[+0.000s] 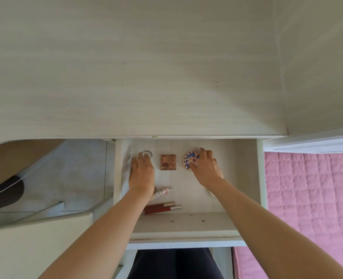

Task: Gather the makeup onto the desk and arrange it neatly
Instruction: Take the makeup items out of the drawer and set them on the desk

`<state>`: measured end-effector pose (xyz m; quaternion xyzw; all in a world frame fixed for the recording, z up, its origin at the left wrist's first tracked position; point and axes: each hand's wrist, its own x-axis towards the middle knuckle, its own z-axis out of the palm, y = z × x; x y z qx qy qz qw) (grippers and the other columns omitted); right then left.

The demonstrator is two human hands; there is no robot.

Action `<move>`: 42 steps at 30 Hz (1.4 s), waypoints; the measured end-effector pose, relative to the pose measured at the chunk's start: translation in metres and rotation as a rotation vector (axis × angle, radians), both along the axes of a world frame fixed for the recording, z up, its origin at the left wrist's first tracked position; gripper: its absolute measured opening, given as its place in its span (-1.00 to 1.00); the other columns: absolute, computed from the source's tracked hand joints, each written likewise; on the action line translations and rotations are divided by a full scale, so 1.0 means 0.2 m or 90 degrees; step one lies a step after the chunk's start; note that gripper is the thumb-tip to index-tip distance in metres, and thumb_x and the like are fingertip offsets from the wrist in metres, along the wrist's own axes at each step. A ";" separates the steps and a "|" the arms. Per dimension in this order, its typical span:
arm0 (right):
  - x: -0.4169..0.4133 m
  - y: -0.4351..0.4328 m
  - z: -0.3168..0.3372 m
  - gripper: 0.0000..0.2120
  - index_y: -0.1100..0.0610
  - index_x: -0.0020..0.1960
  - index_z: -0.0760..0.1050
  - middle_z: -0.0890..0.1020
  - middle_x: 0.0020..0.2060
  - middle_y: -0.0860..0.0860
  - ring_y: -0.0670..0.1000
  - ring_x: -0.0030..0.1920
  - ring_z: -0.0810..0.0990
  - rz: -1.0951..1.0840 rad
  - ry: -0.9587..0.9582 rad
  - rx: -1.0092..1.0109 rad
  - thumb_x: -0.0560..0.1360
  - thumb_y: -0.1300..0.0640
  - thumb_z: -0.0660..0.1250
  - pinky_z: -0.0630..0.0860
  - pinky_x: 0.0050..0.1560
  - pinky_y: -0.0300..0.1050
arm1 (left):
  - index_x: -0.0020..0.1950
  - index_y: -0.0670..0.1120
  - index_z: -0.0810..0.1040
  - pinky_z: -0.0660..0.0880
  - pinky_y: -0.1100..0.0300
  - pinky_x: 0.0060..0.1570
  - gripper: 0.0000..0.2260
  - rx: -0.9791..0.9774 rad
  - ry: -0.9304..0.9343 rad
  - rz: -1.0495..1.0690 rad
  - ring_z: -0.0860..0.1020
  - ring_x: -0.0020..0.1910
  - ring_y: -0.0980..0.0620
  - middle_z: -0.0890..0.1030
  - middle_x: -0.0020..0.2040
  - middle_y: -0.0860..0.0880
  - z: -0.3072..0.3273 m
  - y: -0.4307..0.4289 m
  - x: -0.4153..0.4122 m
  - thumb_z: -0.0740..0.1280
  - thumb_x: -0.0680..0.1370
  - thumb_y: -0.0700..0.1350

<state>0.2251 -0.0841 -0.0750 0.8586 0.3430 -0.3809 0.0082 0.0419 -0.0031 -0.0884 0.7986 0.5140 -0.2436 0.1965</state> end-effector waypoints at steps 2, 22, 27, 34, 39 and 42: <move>-0.01 0.02 -0.03 -0.44 0.11 0.44 0.12 0.29 0.29 0.10 0.19 0.25 0.39 -0.014 -0.009 -0.019 0.55 -0.06 0.25 0.48 0.04 0.06 | 0.49 -0.25 0.06 0.15 0.11 0.47 -0.09 0.011 0.054 -0.018 0.16 0.48 -0.15 0.16 0.46 -0.19 -0.04 0.00 -0.01 0.55 0.34 -0.10; -0.10 -0.02 -0.14 -0.38 0.17 0.36 0.15 0.33 0.22 0.12 0.15 0.15 0.43 0.006 -0.024 0.045 0.43 0.25 0.42 0.49 0.10 -0.02 | 0.22 -0.19 0.44 0.50 0.10 -0.05 -0.51 0.019 -0.023 0.037 0.53 -0.04 -0.12 0.46 0.12 -0.15 -0.03 -0.04 -0.01 0.48 0.34 -0.26; -0.12 -0.08 -0.13 -0.52 0.13 0.32 0.18 0.30 0.18 0.15 0.16 0.06 0.48 -0.102 0.071 0.090 0.49 0.39 0.26 0.49 0.03 -0.03 | 0.33 -0.17 0.40 0.49 0.06 -0.01 -0.47 -0.002 -0.108 0.096 0.44 0.09 -0.18 0.43 0.16 -0.16 -0.03 -0.07 -0.02 0.45 0.39 -0.25; -0.12 -0.11 -0.05 -0.60 0.08 0.30 0.23 0.32 0.15 0.10 0.06 -0.07 0.44 -0.152 0.131 0.113 0.53 0.32 0.24 0.42 -0.10 -0.12 | 0.23 -0.15 0.46 0.40 0.11 0.01 -0.63 -0.052 -0.212 0.200 0.40 0.13 -0.12 0.49 0.12 -0.14 -0.02 -0.11 -0.03 0.39 0.44 -0.26; -0.11 -0.13 0.01 -0.63 0.06 0.29 0.24 0.35 0.13 0.10 0.06 -0.09 0.42 -0.157 0.142 0.118 0.55 0.27 0.23 0.45 -0.13 -0.10 | 0.18 -0.14 0.49 0.36 0.18 -0.11 -0.65 -0.077 -0.302 0.328 0.48 0.00 -0.08 0.50 0.04 -0.08 0.01 -0.14 -0.03 0.41 0.41 -0.26; -0.10 -0.14 0.07 -0.61 0.06 0.30 0.24 0.35 0.14 0.09 0.06 -0.08 0.43 -0.150 0.142 0.120 0.54 0.29 0.22 0.45 -0.13 -0.10 | 0.14 -0.12 0.50 0.46 0.10 -0.07 -0.67 -0.085 -0.360 0.410 0.51 -0.01 -0.08 0.55 0.03 -0.07 0.05 -0.16 -0.02 0.42 0.39 -0.24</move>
